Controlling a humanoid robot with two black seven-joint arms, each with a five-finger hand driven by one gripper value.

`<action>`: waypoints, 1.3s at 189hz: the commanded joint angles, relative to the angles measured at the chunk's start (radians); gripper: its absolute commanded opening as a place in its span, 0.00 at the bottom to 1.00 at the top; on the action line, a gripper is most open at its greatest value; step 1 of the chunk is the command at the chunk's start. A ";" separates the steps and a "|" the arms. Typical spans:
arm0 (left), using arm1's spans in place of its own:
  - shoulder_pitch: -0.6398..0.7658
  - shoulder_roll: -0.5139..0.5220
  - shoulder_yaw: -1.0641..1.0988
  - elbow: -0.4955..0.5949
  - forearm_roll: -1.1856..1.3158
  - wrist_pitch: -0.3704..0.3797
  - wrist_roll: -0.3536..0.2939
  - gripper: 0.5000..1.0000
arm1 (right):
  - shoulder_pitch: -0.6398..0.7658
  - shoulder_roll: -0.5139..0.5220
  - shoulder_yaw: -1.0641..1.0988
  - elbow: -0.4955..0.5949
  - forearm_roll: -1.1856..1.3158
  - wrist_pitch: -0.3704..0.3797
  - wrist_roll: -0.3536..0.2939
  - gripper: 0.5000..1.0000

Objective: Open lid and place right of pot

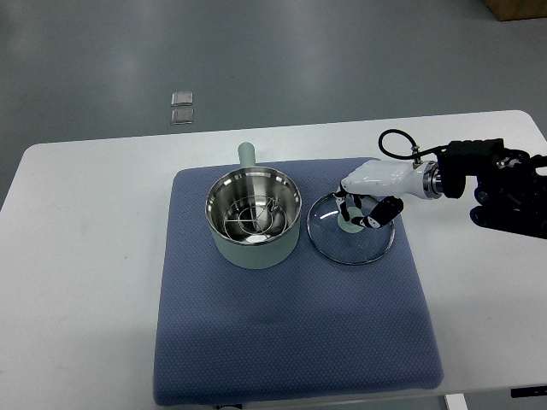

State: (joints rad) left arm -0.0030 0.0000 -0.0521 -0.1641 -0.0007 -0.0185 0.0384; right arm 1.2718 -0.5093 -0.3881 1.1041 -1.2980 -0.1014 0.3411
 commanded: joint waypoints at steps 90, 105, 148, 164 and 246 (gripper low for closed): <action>0.000 0.000 0.000 0.000 0.001 0.000 0.000 1.00 | -0.035 -0.133 0.305 0.000 0.082 0.077 0.009 0.50; 0.000 0.000 0.000 0.000 -0.001 0.000 0.000 1.00 | -0.074 -0.143 0.364 -0.001 0.109 0.094 0.009 0.50; 0.000 0.000 0.000 0.000 -0.001 0.000 0.000 1.00 | -0.420 -0.098 0.868 -0.021 0.330 0.109 -0.002 0.50; 0.000 0.000 0.000 0.000 0.001 -0.001 0.000 1.00 | -0.534 -0.026 1.037 -0.035 0.335 0.112 -0.005 0.50; 0.000 0.000 0.000 0.000 0.001 0.000 0.000 1.00 | -0.690 0.138 1.335 -0.127 0.473 0.108 -0.005 0.85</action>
State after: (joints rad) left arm -0.0030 0.0000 -0.0520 -0.1641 -0.0004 -0.0185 0.0383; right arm 0.5936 -0.3837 0.9258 0.9959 -0.9095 0.0078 0.3358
